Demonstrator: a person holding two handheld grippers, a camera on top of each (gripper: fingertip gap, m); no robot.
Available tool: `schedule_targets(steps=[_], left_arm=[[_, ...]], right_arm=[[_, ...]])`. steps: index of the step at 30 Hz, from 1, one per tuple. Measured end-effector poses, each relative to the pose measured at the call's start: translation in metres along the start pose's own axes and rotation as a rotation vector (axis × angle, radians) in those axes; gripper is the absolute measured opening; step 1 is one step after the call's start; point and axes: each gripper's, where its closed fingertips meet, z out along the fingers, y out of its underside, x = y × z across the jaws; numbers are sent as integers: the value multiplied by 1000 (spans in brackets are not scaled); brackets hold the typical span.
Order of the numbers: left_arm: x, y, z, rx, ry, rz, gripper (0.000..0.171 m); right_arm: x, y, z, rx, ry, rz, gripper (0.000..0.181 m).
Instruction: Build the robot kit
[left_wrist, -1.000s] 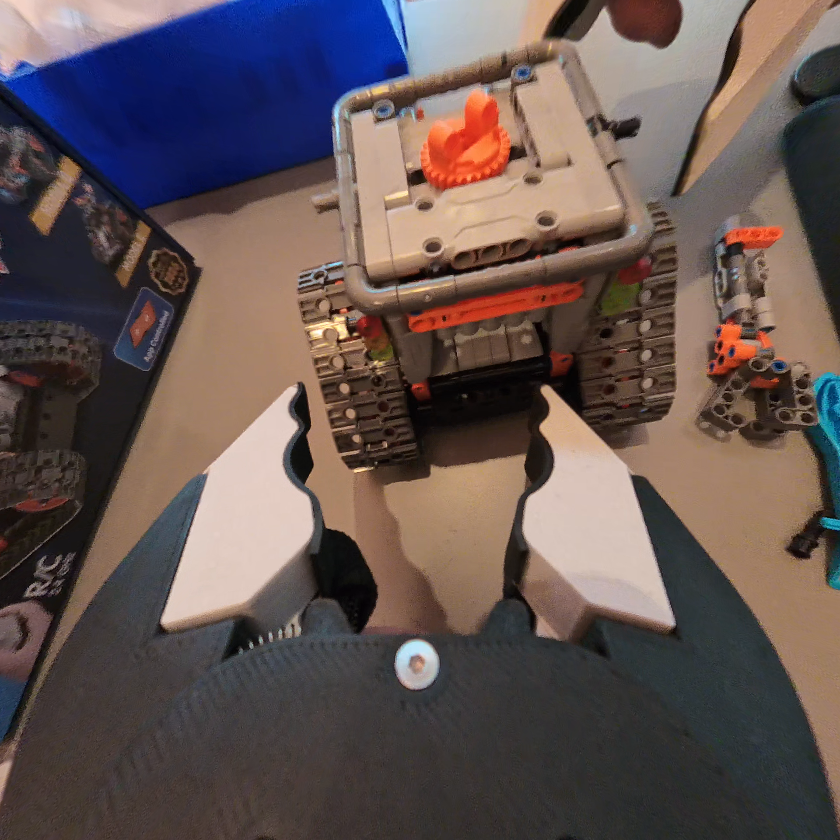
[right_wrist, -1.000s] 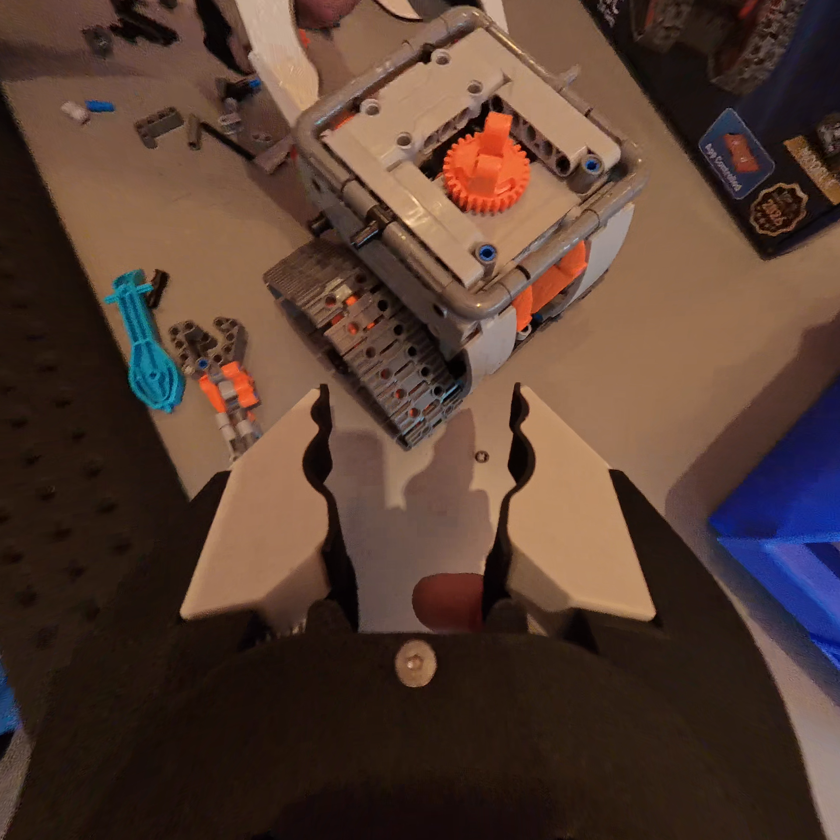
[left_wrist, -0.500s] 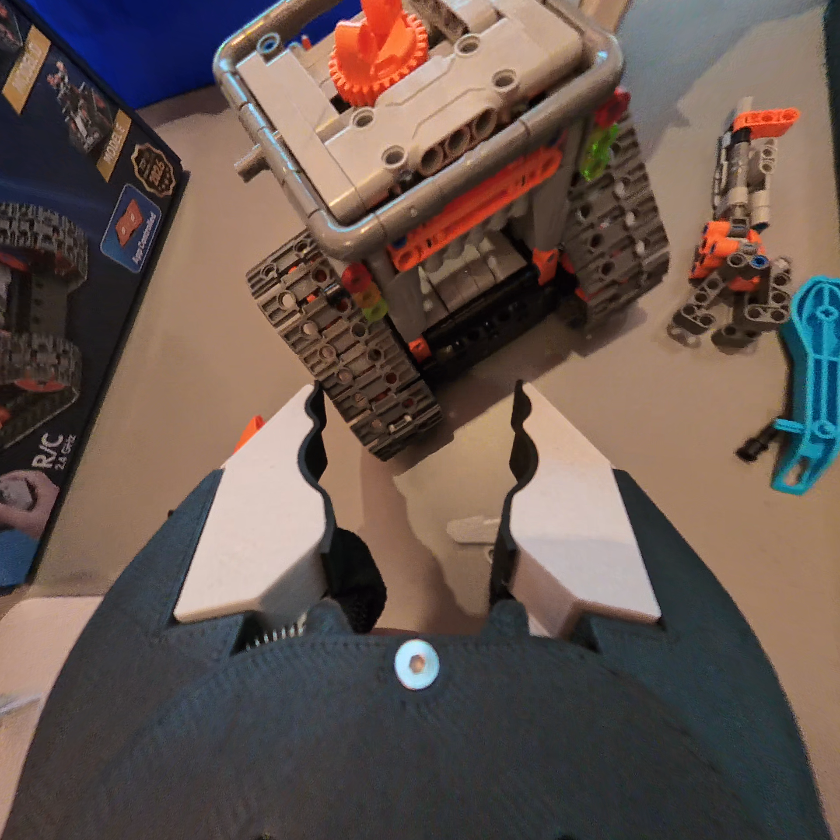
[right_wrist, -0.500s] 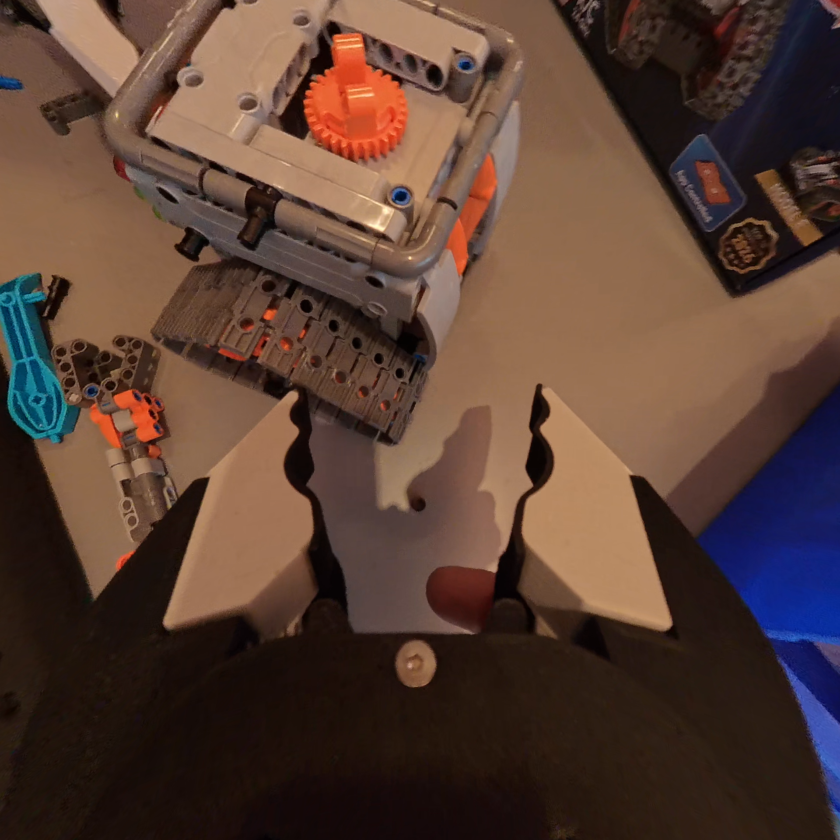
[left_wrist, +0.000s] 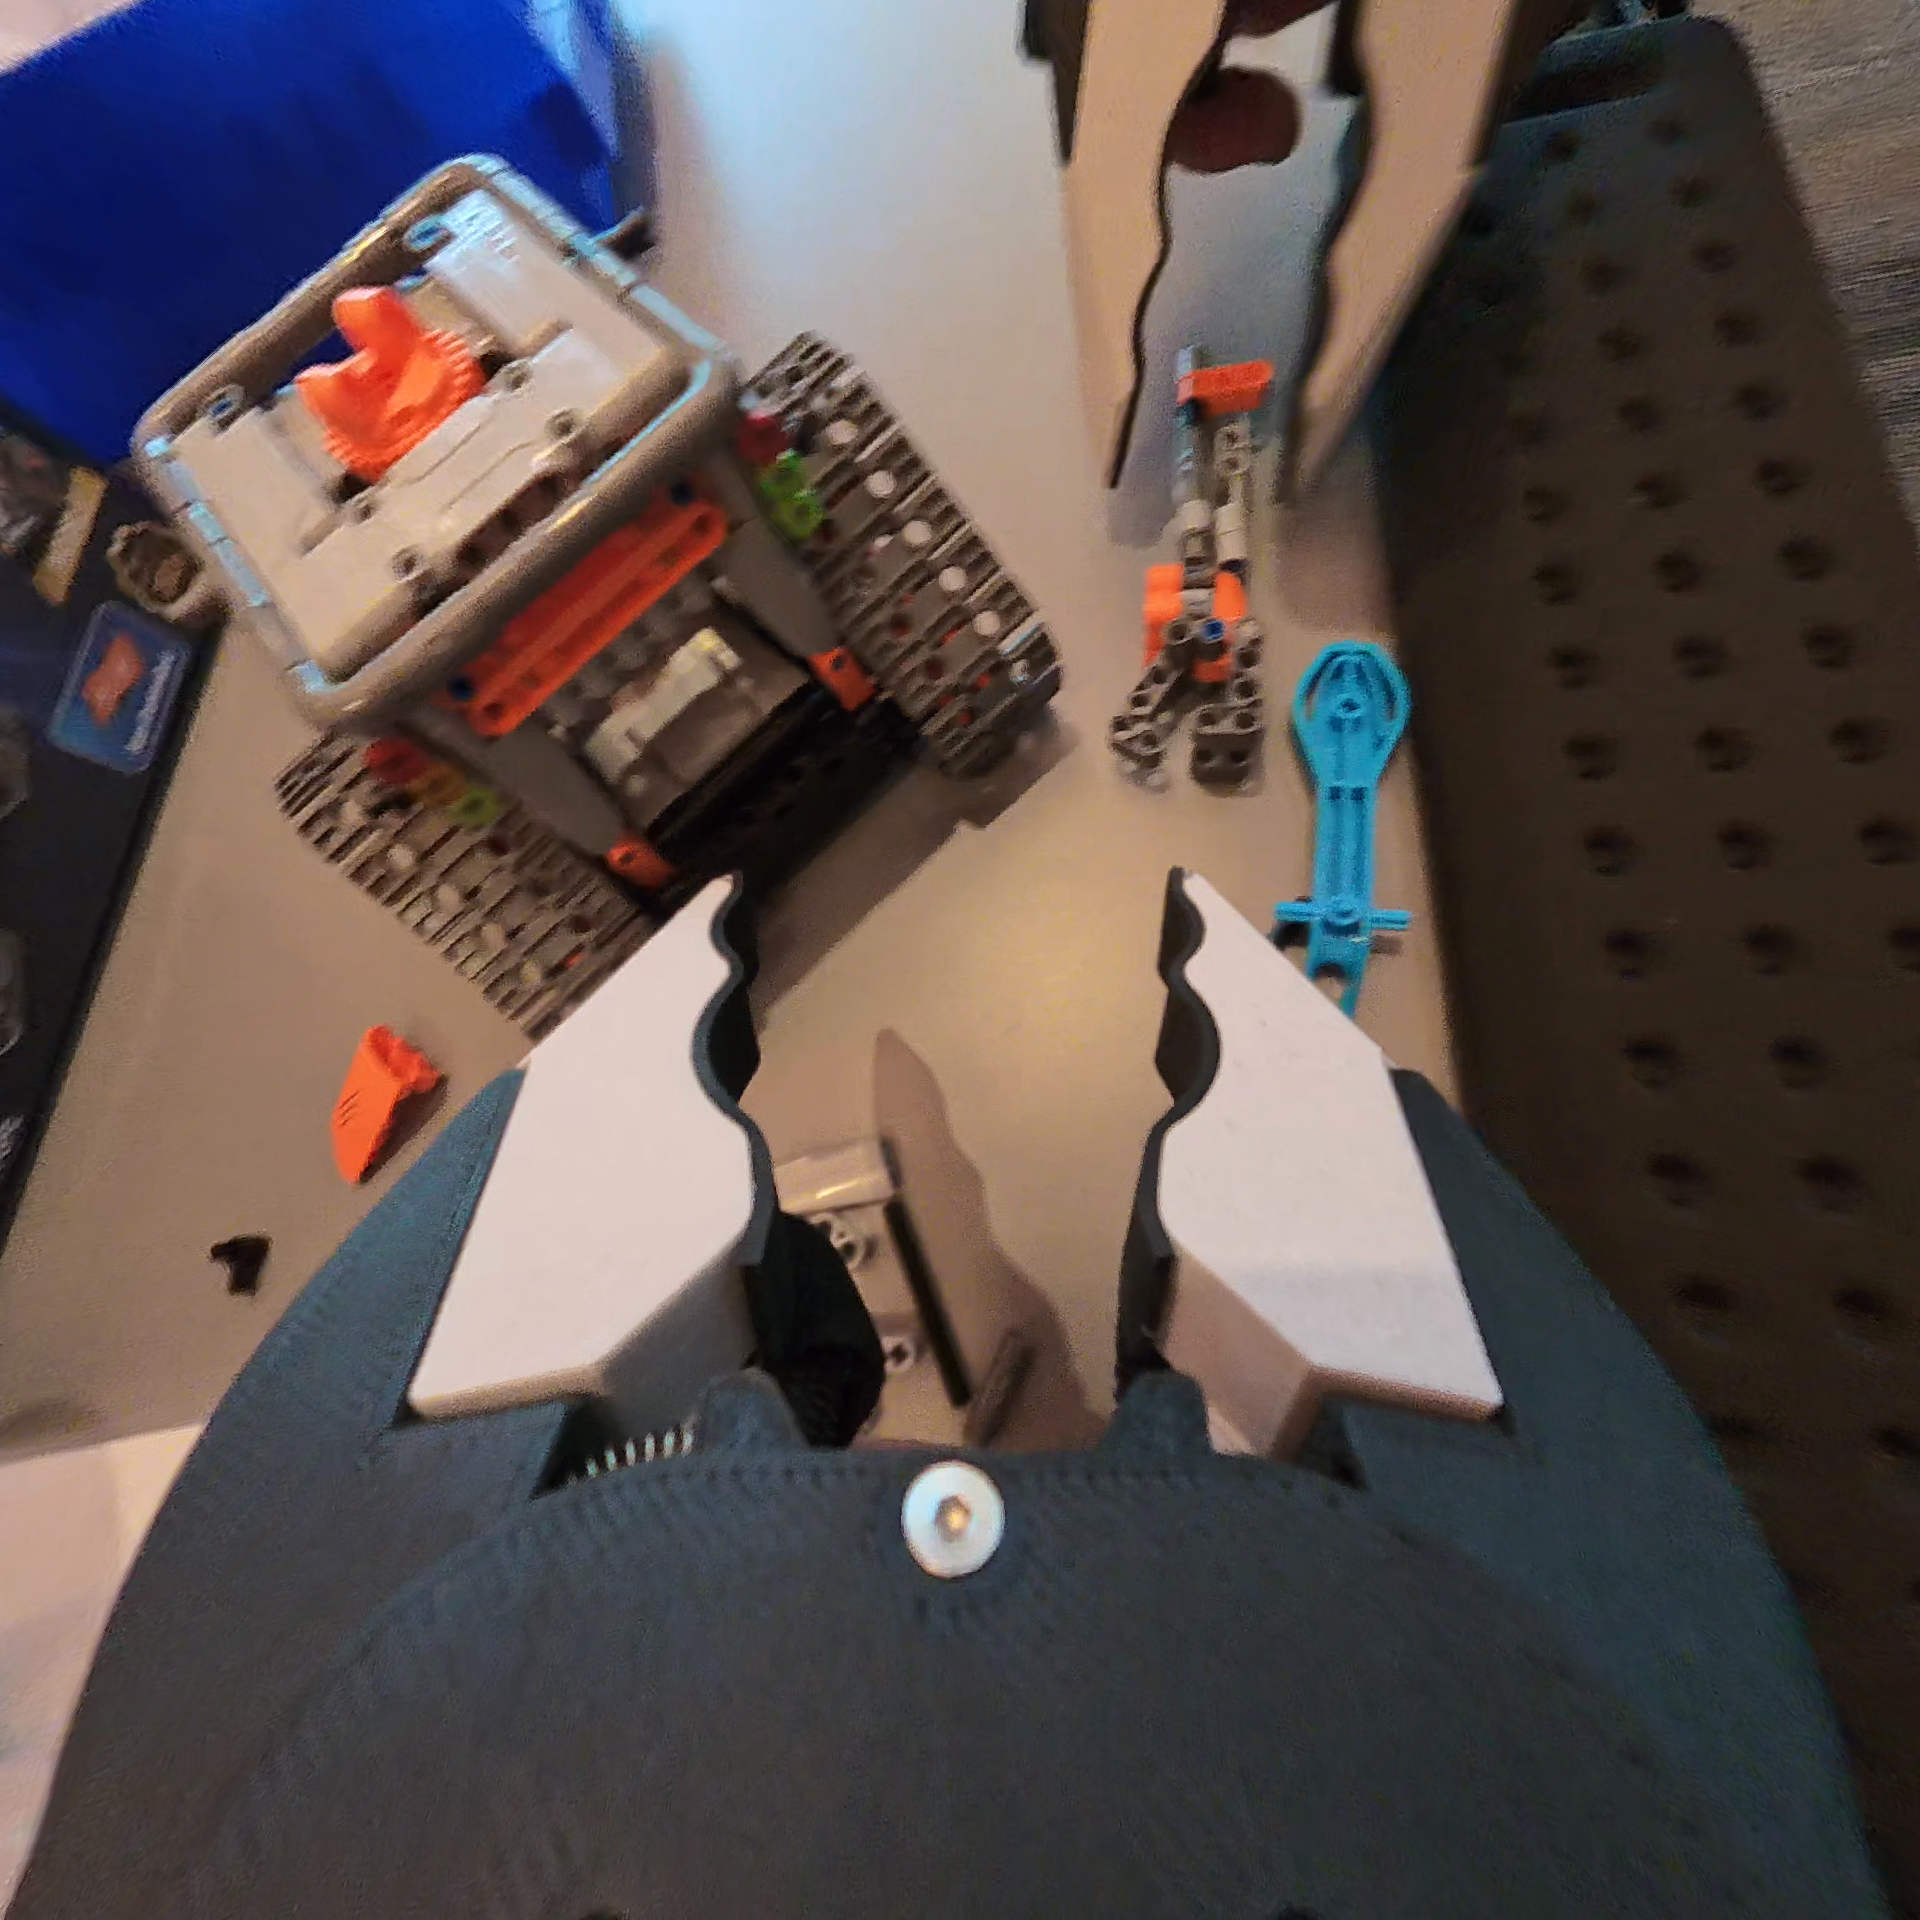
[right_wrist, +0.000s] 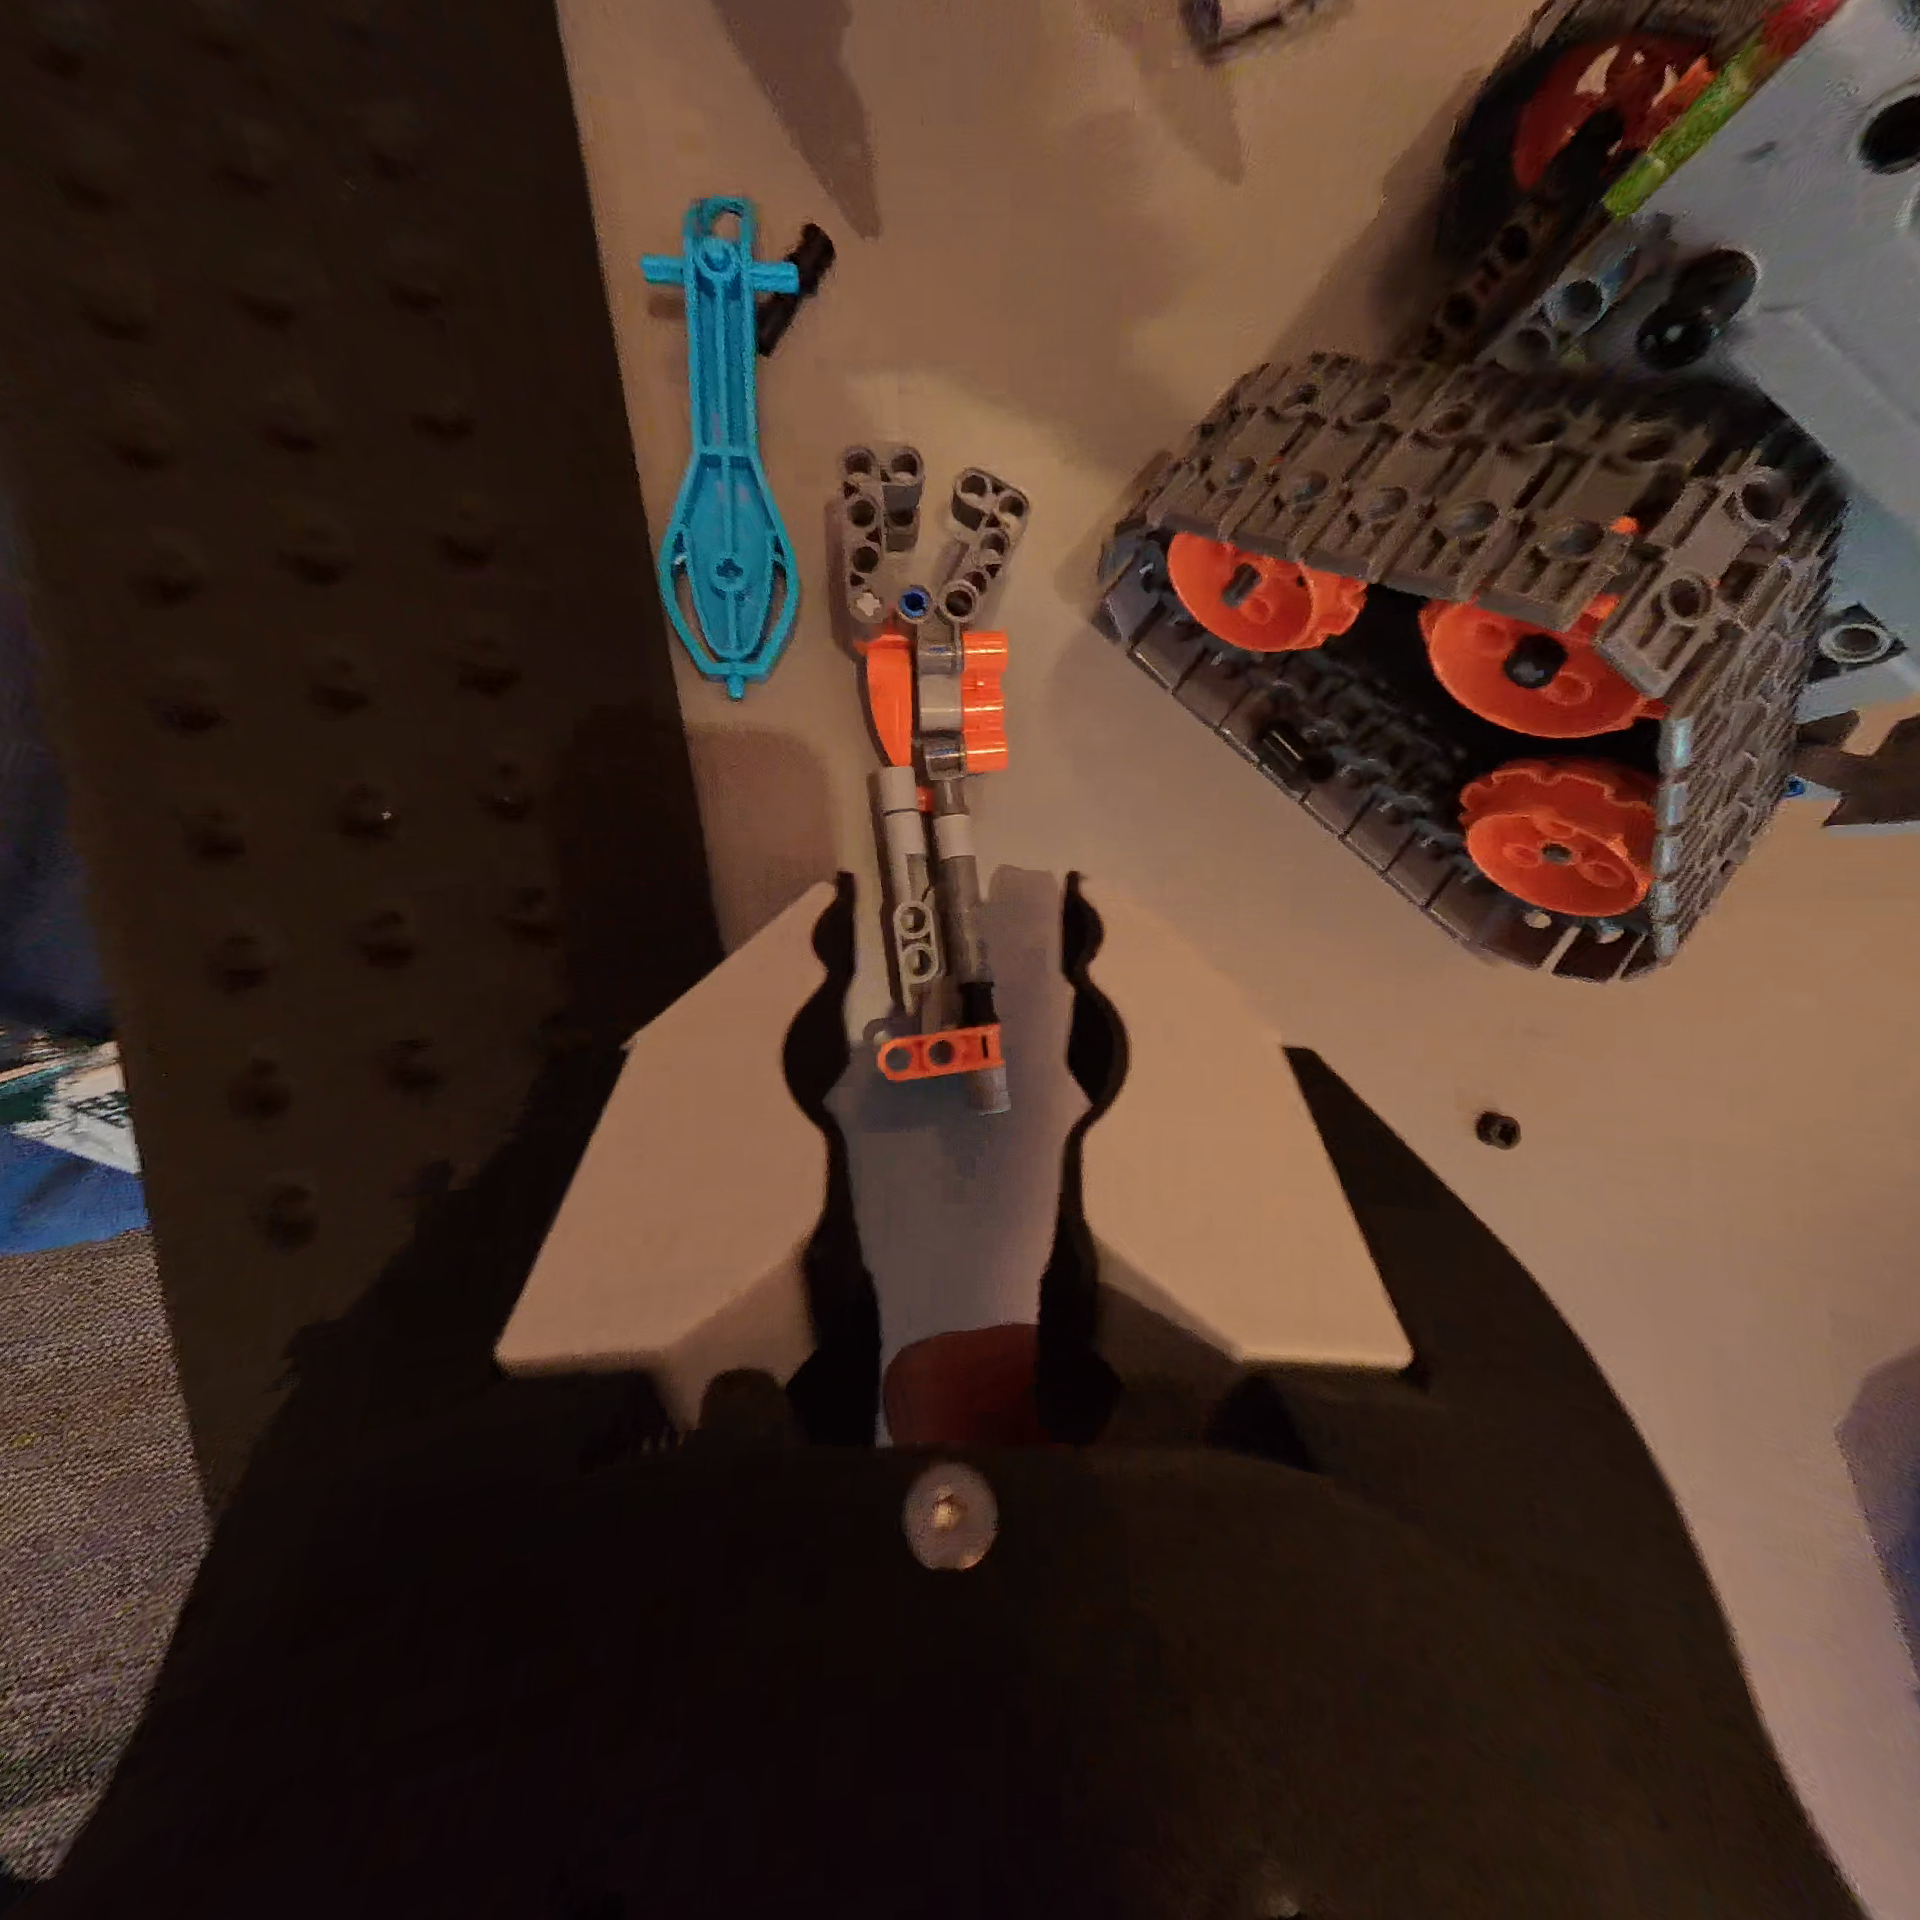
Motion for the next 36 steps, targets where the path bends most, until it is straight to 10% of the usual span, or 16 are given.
schedule_targets(steps=[3,36], left_arm=[[22,-6,8,8,61,23,73],[47,-6,52,3,131,-2,7]], right_arm=[[1,-2,2,28,-10,16,15],[12,-35,-9,161,9,-60,13]])
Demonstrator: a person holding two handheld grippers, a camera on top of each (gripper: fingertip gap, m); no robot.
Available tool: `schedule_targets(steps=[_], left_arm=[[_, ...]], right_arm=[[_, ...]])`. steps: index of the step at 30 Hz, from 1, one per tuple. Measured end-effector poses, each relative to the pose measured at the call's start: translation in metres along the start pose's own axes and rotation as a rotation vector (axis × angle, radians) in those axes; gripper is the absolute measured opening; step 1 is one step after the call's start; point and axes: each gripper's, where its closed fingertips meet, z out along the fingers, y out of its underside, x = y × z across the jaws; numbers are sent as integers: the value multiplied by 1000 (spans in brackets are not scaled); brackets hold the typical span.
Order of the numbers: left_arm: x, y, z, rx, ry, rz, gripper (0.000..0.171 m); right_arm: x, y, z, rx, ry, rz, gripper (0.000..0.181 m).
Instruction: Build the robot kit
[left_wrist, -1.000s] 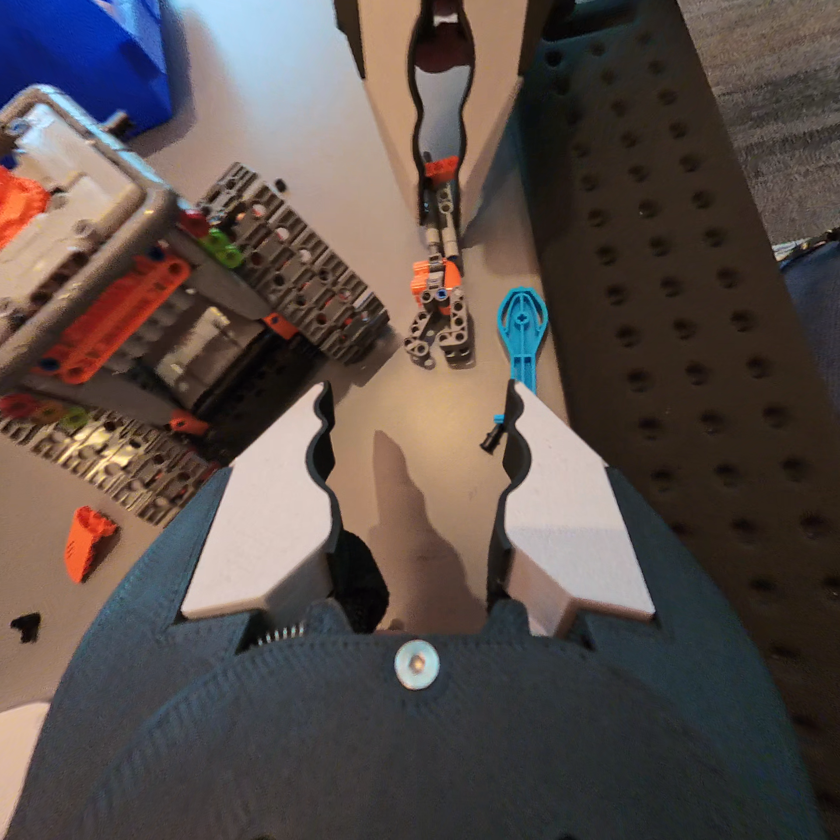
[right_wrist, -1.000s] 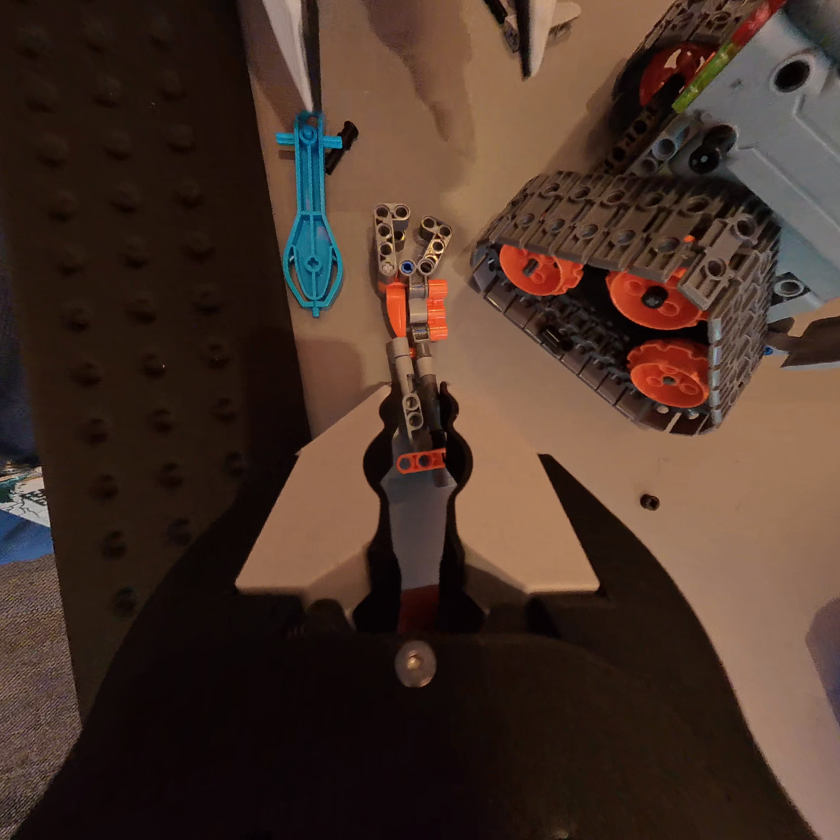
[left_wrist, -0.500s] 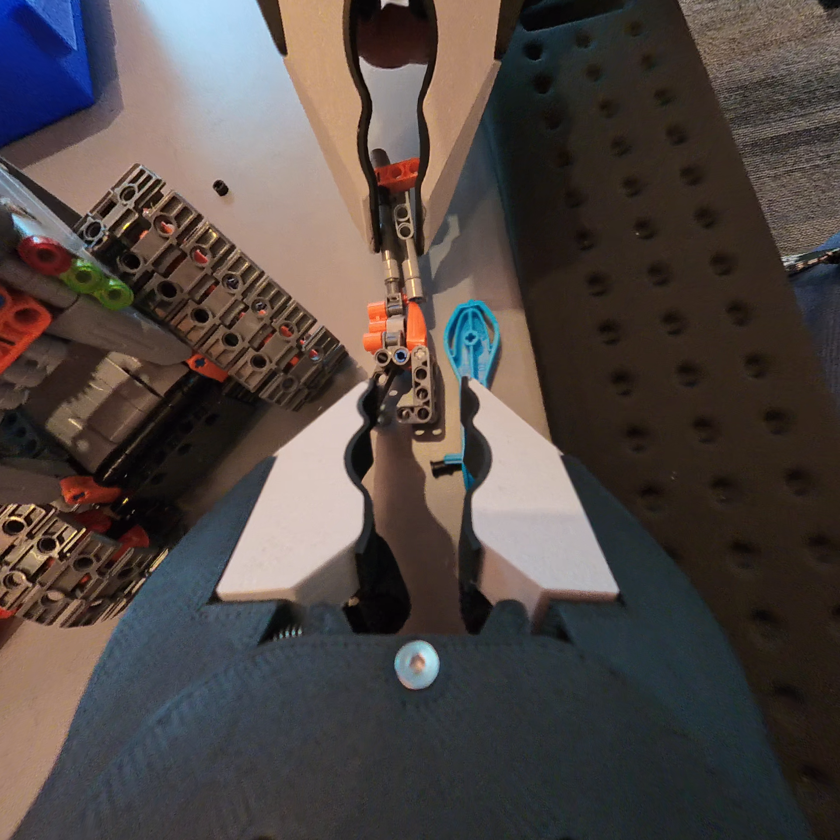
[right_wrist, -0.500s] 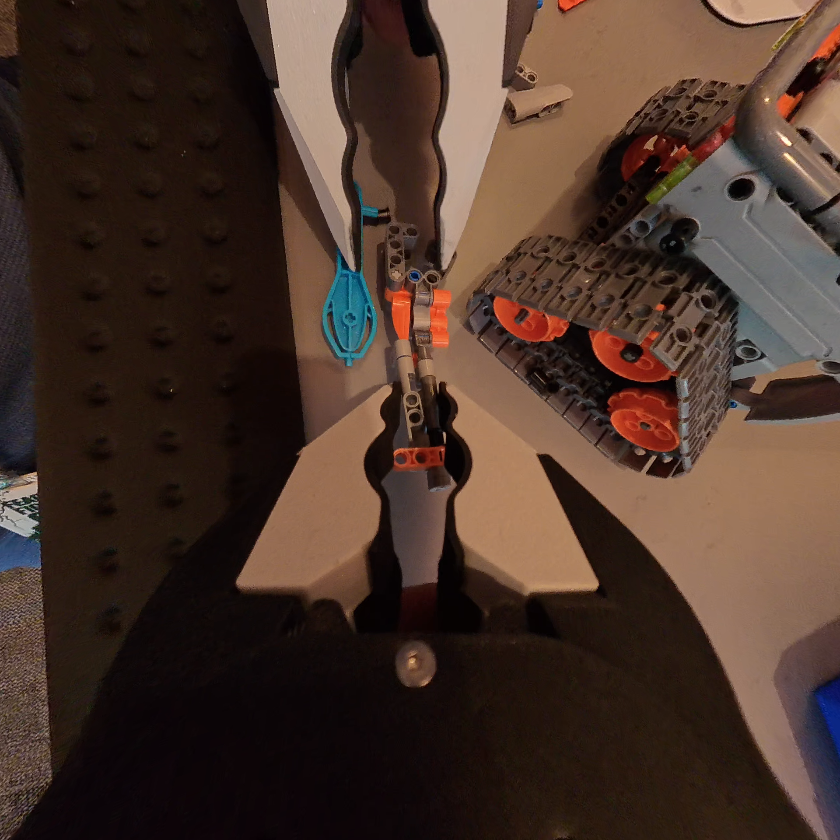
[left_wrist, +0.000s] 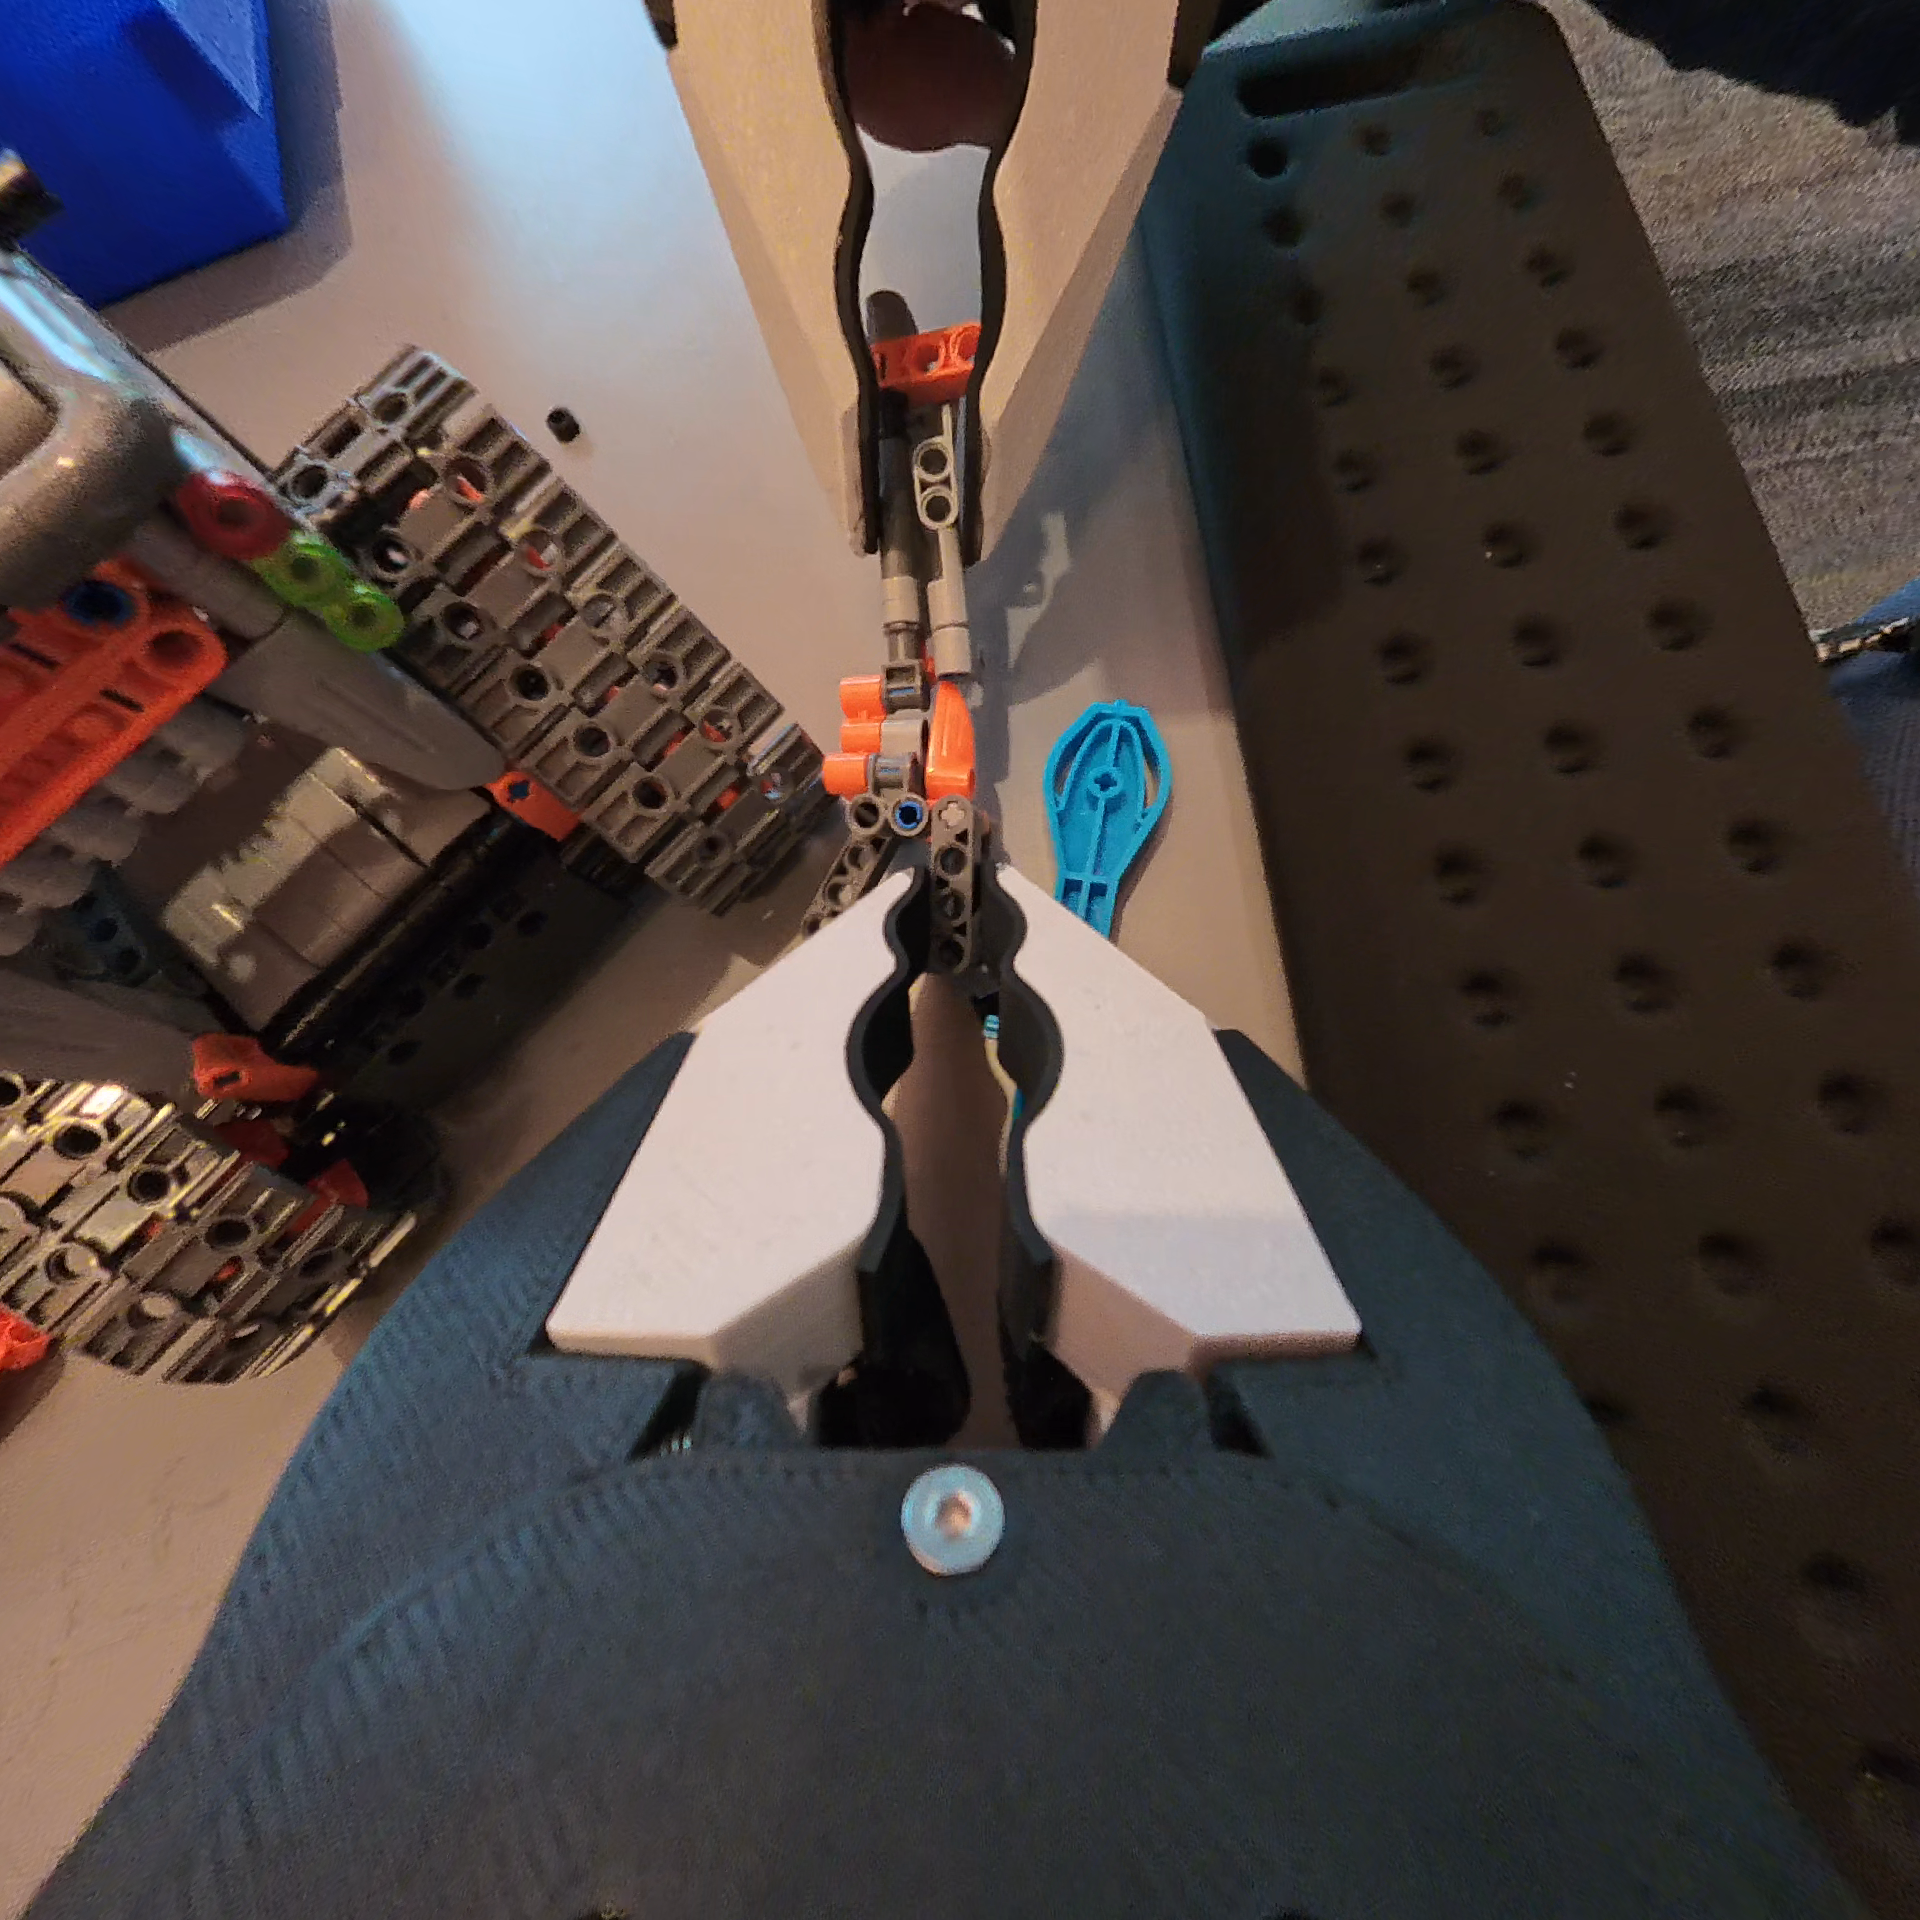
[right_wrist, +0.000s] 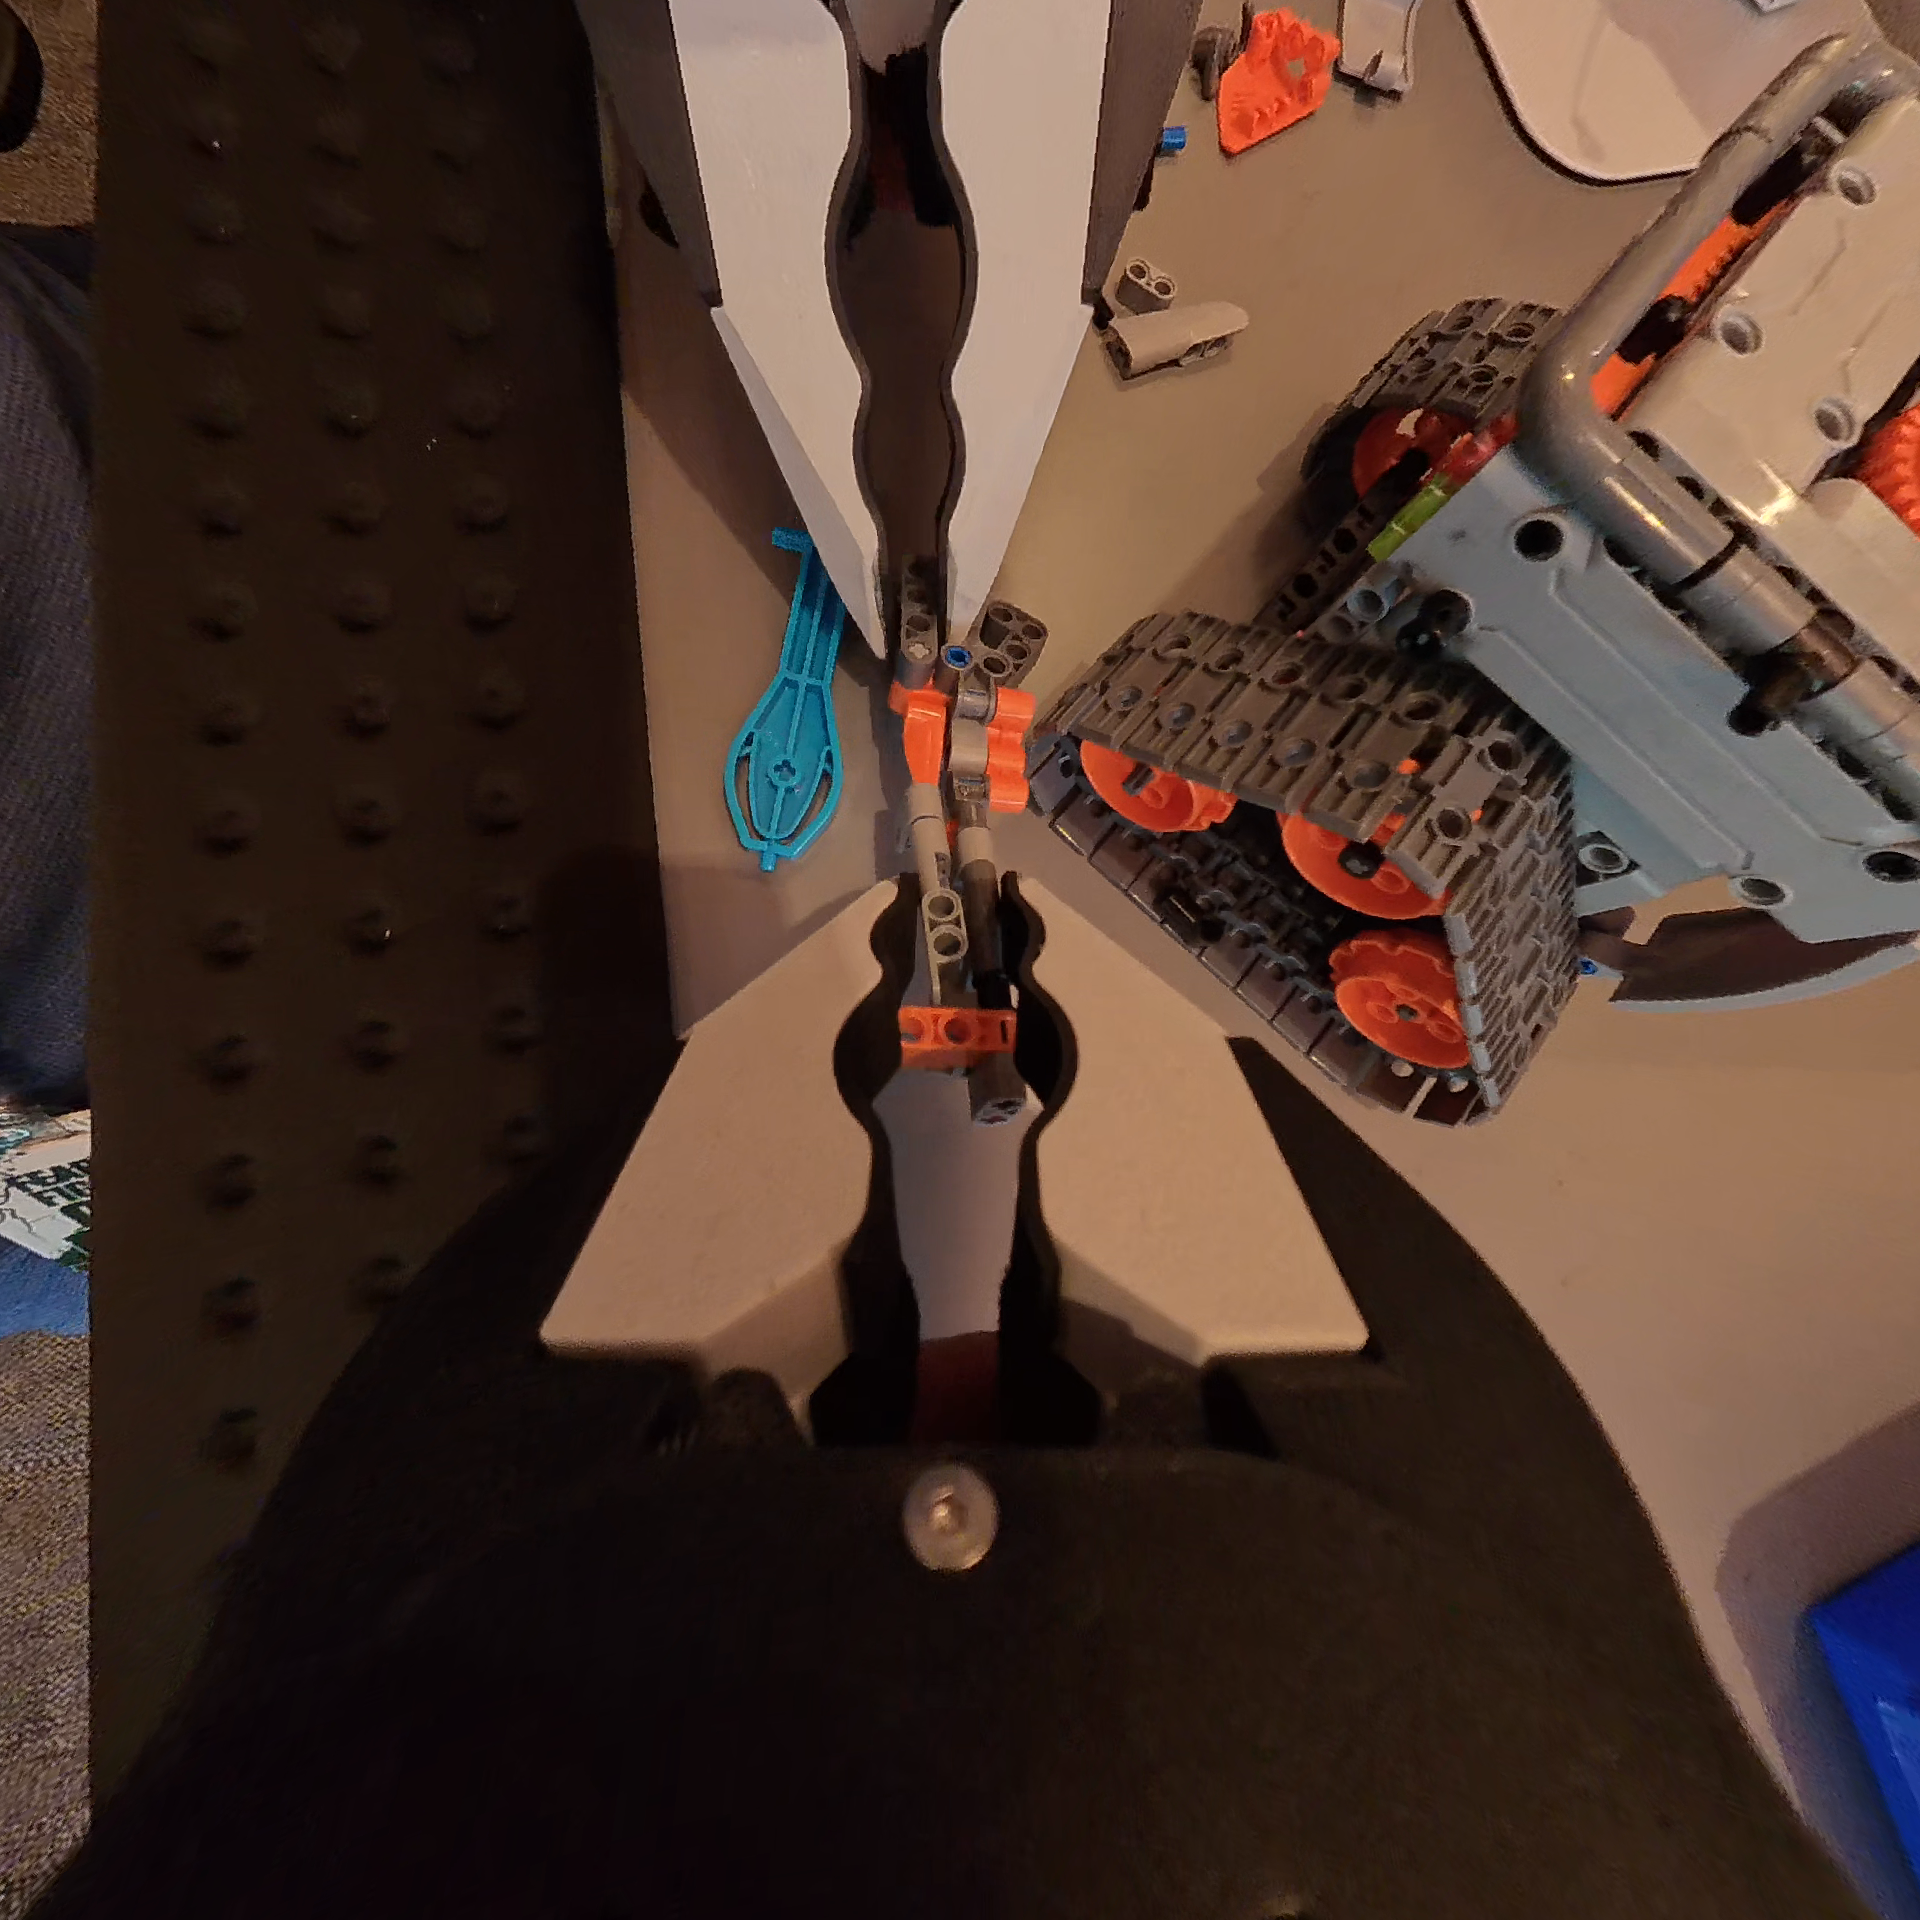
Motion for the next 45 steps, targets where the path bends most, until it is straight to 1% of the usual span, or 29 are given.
schedule_targets(steps=[2,4,6,8,11,13,14,18,21,24,25,26,27,30,31,33,35,38,41,43,45], left_arm=[[-2,-4,-4,24,-2,-5,7],[-5,-9,-10,50,-13,-7,15],[-8,-14,-15,75,-31,1,17],[-6,-20,-21,101,-38,28,24],[-5,-24,-24,111,-60,65,33],[-6,-25,-23,107,-79,78,36],[-8,-25,-23,107,-96,93,33],[-15,-29,-23,127,-146,95,11],[-16,-31,-23,143,-156,98,9],[-16,-30,-21,128,-178,111,8],[-15,-30,-20,127,-169,97,8],[-15,-31,-20,136,-160,80,8],[-18,-32,-22,148,-165,46,7],[-20,-36,-28,216,-107,-63,7],[-21,-39,-31,243,-88,-103,7],[-21,-46,-36,296,-45,-165,7],[-20,-51,-38,333,-6,-213,7],[-17,-57,-39,376,52,-275,8],[-19,-65,-42,422,70,-339,8],[-18,-73,-47,469,94,-383,7],[-17,-80,-50,510,117,-416,7]], right_arm=[[0,-4,-3,31,-1,18,13],[2,-9,-7,77,2,45,13],[3,-13,-11,120,5,75,13],[3,-16,-14,152,-3,102,13],[5,-18,-20,184,-10,125,12],[6,-18,-23,186,-11,125,12],[6,-19,-24,185,-17,125,12],[5,-19,-27,186,-50,133,12],[7,-19,-28,187,-47,134,12],[9,-18,-29,179,-18,126,13],[9,-18,-30,182,-7,124,14],[10,-18,-33,187,11,124,25],[11,-17,-37,189,35,124,40],[17,-13,-61,229,152,133,51],[18,-11,-69,242,188,145,54],[19,-6,-80,252,262,141,53],[19,-7,-87,277,324,125,56],[21,-7,-87,252,398,97,59],[26,-6,-85,230,452,145,64],[25,-15,-86,292,476,184,65],[23,-26,-83,342,507,194,78]])
